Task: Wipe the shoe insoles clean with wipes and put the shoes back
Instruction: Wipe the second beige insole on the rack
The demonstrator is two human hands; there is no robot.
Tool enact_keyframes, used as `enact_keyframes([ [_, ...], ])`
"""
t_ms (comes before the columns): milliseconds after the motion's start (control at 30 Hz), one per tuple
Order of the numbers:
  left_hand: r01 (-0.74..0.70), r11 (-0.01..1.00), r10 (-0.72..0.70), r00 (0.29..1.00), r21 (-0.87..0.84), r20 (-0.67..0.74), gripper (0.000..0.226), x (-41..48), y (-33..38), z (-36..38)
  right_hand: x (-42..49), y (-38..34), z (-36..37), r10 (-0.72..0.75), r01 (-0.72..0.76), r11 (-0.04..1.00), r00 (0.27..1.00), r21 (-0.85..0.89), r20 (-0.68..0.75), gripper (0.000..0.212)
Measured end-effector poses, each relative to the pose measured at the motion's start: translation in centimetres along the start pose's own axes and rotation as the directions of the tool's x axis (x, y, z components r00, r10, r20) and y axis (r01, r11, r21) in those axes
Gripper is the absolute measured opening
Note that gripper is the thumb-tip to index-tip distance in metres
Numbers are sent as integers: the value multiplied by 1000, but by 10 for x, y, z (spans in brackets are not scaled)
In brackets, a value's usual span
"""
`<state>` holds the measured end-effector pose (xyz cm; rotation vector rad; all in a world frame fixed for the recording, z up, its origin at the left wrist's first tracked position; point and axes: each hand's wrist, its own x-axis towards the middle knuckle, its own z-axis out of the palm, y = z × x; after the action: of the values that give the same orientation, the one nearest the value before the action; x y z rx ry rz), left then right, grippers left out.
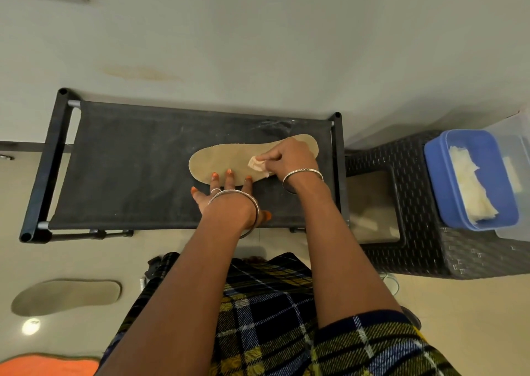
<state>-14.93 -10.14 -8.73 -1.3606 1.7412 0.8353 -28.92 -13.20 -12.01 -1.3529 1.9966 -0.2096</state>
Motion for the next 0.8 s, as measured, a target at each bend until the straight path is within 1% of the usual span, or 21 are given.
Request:
enact_keyframes([
  [67, -3, 1000, 3, 1000, -1, -2, 91, 0, -1, 0, 0, 4, -4, 61, -68, 997, 984, -35, -167, 22],
  [100, -4, 1000, 4, 1000, 1, -3, 91, -1, -1, -1, 1, 6, -4, 76, -89, 995, 973, -49, -219, 22],
  [133, -3, 1000, 3, 1000, 4, -4, 91, -1, -2, -1, 3, 6, -3, 78, -90, 995, 972, -48, -220, 22],
  [167, -3, 1000, 4, 1000, 5, -4, 90, 0, -2, 0, 4, 4, -2, 59, -67, 997, 984, -41, -168, 22],
  [200, -4, 1000, 4, 1000, 6, -3, 90, 1, -2, 0, 4, 2, 0, 26, -29, 999, 996, -38, -81, 22],
  [267, -4, 1000, 4, 1000, 10, -4, 91, 3, -2, 1, 2, -2, 4, -35, 37, 999, 996, -27, 85, 22],
  [300, -5, 1000, 5, 1000, 13, -4, 92, 4, -2, 1, 1, -3, 5, -48, 51, 998, 992, -23, 114, 22],
  [333, -7, 1000, 7, 1000, 16, -3, 92, 4, -2, 2, 1, -3, 4, -46, 49, 998, 995, -26, 90, 22],
  [367, -10, 1000, 10, 1000, 17, -2, 92, 4, -2, 2, 3, -2, 3, -22, 23, 999, 1000, -37, 19, 22],
  [433, -13, 1000, 13, 1000, 19, -4, 90, 3, -3, 2, 8, 3, 0, 75, -89, 993, 982, -72, -173, 21],
  [467, -13, 1000, 13, 1000, 22, -6, 90, 3, -3, 2, 10, 5, 0, 112, -135, 987, 966, -88, -232, 22],
  [500, -13, 1000, 13, 1000, 24, -8, 90, 3, -4, 2, 11, 6, 0, 117, -146, 984, 963, -105, -242, 24],
  [533, -12, 1000, 13, 1000, 26, -7, 89, 4, -5, 2, 13, 5, 1, 100, -127, 983, 976, -131, -194, 25],
  [600, -11, 999, 11, 1000, 31, -5, 89, 5, -5, 2, 11, -1, 4, 20, -23, 986, 1000, -166, -21, 24],
  [633, -9, 999, 10, 1000, 39, -5, 90, 6, -5, 3, 10, -4, 7, -22, 31, 987, 998, -157, 58, 22],
  [667, -9, 999, 9, 1000, 46, -5, 90, 6, -5, 3, 8, -6, 9, -47, 61, 989, 993, -132, 104, 21],
  [700, -9, 999, 9, 1000, 47, -6, 90, 6, -5, 3, 7, -6, 9, -57, 68, 992, 993, -109, 101, 20],
  [733, -11, 999, 11, 1000, 45, -6, 90, 6, -4, 3, 7, -5, 8, -44, 48, 994, 998, -94, 51, 19],
  [800, -14, 999, 14, 1000, 43, -7, 90, 7, -5, 3, 10, -1, 5, 53, -67, 994, 987, -91, -150, 20],
])
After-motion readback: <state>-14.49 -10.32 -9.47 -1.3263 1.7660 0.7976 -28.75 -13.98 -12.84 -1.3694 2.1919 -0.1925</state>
